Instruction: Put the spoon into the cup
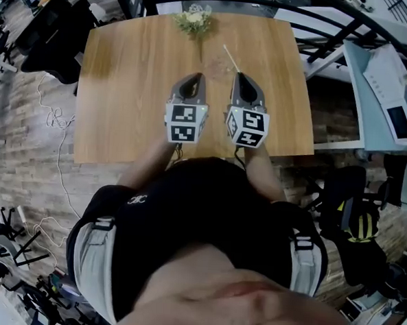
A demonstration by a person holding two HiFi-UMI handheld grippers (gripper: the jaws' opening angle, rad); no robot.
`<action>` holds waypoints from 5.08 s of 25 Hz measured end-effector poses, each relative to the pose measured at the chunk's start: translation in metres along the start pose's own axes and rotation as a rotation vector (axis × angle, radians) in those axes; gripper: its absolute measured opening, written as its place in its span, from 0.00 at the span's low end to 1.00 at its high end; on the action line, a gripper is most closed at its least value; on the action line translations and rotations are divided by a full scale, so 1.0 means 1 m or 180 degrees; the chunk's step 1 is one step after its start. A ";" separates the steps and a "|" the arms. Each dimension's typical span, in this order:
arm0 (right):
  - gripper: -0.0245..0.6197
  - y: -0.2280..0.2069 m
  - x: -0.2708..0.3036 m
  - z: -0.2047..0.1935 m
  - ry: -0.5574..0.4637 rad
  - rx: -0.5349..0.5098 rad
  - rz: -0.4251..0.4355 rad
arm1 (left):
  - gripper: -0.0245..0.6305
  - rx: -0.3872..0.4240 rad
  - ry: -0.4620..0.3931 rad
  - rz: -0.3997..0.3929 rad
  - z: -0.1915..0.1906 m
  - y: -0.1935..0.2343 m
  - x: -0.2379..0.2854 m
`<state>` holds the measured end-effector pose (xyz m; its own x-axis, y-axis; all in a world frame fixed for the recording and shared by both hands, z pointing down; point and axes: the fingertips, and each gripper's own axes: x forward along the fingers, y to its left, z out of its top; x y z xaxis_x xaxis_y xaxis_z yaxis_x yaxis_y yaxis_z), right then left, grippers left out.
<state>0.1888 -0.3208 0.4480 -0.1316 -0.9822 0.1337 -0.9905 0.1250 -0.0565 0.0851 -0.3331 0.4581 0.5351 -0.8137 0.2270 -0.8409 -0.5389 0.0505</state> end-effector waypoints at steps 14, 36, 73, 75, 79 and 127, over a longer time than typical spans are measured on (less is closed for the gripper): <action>0.05 -0.014 0.061 -0.048 0.0561 0.0012 0.0117 | 0.06 -0.0030 0.0107 0.0270 -0.003 0.023 0.023; 0.05 0.001 0.099 -0.116 0.1242 -0.0125 0.0159 | 0.06 -0.0141 0.0196 0.0481 -0.016 0.052 0.021; 0.05 -0.023 0.144 -0.192 0.1857 0.0109 -0.0019 | 0.06 0.0005 0.0311 0.0479 -0.022 0.047 0.031; 0.05 -0.022 0.146 -0.194 0.1867 0.0229 -0.0020 | 0.06 -0.0003 0.0318 0.0475 -0.023 0.047 0.032; 0.05 -0.023 0.148 -0.198 0.1877 0.0285 -0.0052 | 0.06 -0.0010 0.0330 0.0477 -0.024 0.046 0.032; 0.04 -0.030 0.109 -0.096 0.0791 0.0219 -0.0112 | 0.06 0.0027 0.0249 0.0331 -0.020 0.034 0.029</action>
<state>0.2001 -0.4183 0.5595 -0.1109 -0.9203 0.3752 -0.9908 0.0731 -0.1136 0.0706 -0.3711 0.4857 0.4368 -0.8459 0.3059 -0.8906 -0.4546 0.0144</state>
